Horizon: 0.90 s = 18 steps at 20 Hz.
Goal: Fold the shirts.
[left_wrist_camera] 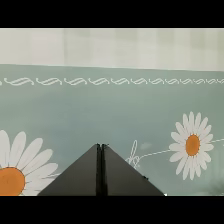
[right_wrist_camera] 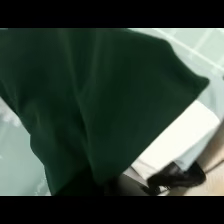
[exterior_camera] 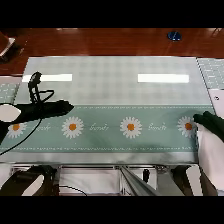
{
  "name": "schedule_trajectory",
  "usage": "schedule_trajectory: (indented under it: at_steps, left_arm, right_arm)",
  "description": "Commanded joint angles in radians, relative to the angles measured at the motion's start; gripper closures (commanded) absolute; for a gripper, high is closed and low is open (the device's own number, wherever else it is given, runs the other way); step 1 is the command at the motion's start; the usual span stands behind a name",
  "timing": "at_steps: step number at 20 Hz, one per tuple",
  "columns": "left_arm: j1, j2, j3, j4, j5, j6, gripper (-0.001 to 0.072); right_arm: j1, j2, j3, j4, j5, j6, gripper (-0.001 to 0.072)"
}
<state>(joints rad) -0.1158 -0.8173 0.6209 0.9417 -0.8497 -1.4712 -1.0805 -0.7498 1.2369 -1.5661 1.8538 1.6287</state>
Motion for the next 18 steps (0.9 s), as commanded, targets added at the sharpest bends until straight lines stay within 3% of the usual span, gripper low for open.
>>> schedule_trajectory:
  at_steps: [1,2,4,8,10,11,13,14,16,18]
  left_arm:
    - [0.001,-0.028,-0.001,0.000,0.029,0.000,0.0685]
    - [0.001,-0.037,-0.001,0.000,0.037,0.000,0.0685]
    - [0.001,-0.060,-0.001,0.000,0.053,0.000,0.0685]
    - [0.001,-0.100,0.000,0.000,0.114,0.000,0.0685]
    - [0.002,-0.100,0.021,0.000,0.168,0.001,0.0685]
    - [0.006,-0.100,0.051,0.000,0.177,0.001,0.0685]
    - [0.019,-0.101,0.158,0.000,0.179,0.014,0.0685]
    - [0.024,-0.101,0.235,0.001,0.179,0.023,0.0685]
    - [0.024,-0.112,0.404,0.000,0.177,0.022,0.0685]
    - [0.001,-0.139,0.584,0.000,0.144,0.022,0.0685]
  right_arm:
    - [-0.008,0.097,-0.175,-0.115,0.003,0.009,0.0690]
    - [-0.008,0.121,-0.214,-0.135,0.003,0.012,0.0656]
    - [-0.008,0.150,-0.270,-0.169,0.003,0.023,0.0288]
    - [-0.008,0.114,-0.253,-0.197,0.001,0.019,0.0298]
    - [-0.008,0.049,-0.164,-0.140,-0.011,0.019,0.0309]
    - [-0.007,0.005,-0.090,-0.077,-0.024,0.019,0.0364]
    - [0.032,-0.093,0.083,0.099,-0.060,0.037,0.0601]
    - [0.073,-0.148,0.177,0.263,-0.093,0.039,0.0691]
    - [0.234,-0.243,0.320,0.552,-0.223,0.054,0.0692]
    - [0.497,-0.285,0.362,0.614,-0.430,0.009,0.0692]
